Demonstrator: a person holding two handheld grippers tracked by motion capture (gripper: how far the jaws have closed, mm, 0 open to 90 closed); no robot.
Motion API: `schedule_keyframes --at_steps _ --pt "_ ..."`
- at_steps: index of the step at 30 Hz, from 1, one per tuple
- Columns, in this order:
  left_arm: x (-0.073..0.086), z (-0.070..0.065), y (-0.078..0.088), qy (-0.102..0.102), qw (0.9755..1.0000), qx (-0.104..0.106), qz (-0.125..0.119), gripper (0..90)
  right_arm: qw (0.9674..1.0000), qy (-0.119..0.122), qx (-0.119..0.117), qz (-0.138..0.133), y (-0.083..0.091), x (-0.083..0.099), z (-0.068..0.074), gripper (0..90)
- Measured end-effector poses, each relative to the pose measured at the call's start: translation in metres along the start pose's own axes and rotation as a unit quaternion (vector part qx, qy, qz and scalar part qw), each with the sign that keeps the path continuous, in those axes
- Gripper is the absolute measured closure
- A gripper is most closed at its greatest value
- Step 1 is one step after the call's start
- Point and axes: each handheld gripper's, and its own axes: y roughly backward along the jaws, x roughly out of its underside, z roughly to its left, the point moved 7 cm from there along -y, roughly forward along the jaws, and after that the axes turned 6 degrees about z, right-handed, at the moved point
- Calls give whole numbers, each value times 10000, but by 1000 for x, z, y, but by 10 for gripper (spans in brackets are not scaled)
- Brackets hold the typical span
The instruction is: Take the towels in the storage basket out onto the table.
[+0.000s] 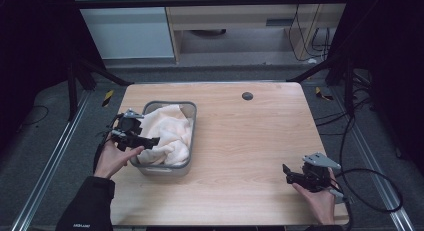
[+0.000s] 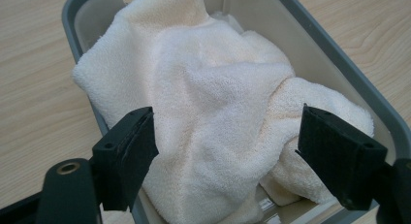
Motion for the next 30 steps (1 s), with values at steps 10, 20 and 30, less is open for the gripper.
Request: schedule_keyframes --at_steps 10,20,30 --pt "-7 -5 -13 -135 9989 38 451 164 10000 31 27 64 -1 1 -1 136" --pt "-9 -11 -33 -210 9963 24 829 124 9998 92 48 153 -3 2 -1 123" --pt "-1 -10 -56 -214 9923 56 1218 111 9996 113 59 245 -4 4 -1 114"
